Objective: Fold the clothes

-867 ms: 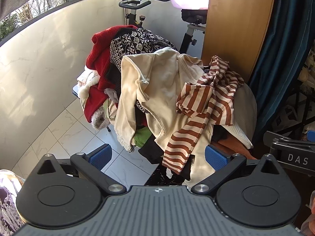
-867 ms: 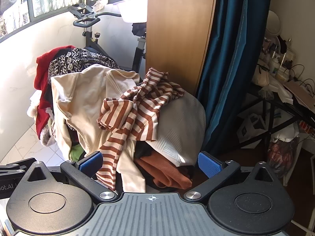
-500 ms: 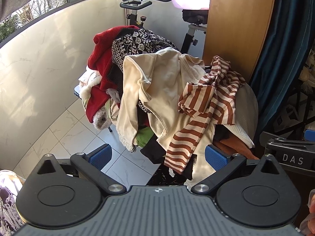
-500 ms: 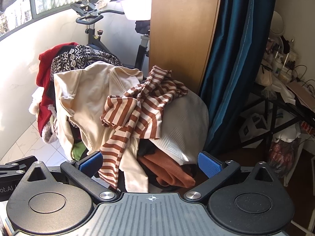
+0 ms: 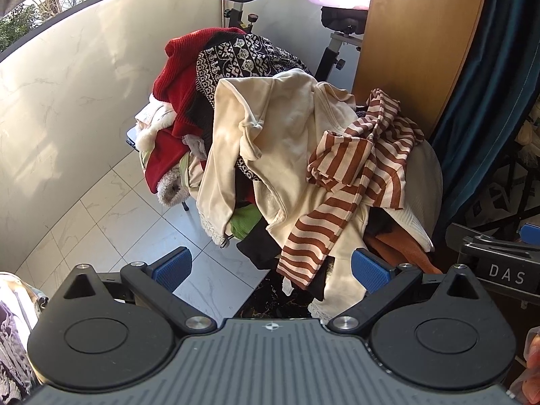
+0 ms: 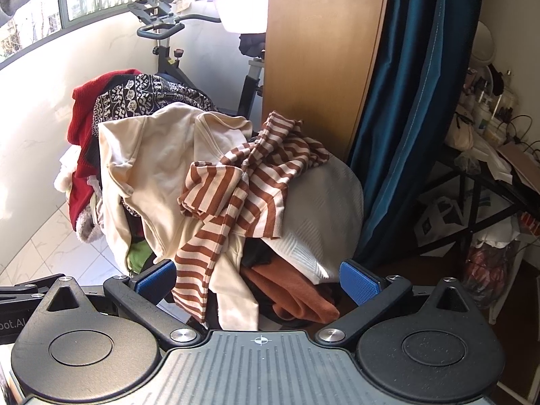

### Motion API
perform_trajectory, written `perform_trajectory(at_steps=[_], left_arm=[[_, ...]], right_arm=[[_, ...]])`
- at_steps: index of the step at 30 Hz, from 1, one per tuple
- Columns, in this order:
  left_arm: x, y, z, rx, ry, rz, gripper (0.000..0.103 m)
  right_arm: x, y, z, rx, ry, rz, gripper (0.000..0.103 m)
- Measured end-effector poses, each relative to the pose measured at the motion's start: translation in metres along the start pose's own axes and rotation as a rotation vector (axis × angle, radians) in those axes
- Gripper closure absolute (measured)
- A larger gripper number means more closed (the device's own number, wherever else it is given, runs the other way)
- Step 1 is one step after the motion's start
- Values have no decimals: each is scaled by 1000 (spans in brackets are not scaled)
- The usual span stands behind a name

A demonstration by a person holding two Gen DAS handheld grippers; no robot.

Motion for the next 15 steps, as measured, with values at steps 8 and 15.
perform_trajectory(at_steps=[8,15], left_arm=[[3,-2,0,-2,6,-4,0],[5,-5,-1,-6,4,-8,0]], right_arm=[[3,-3,0,2,3,-4,1],[8,-6,3,14,-8,-9,1]])
Point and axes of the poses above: each gripper's, at about its wrist camera, not at the fingertips, and y roughly against the way its jaws point, z to its right, x to its top, the point moved 2 cm from there along -y, roughly the way its jaws point, and after that the axes turned 4 degrees about -y, right-handed, at the moved point
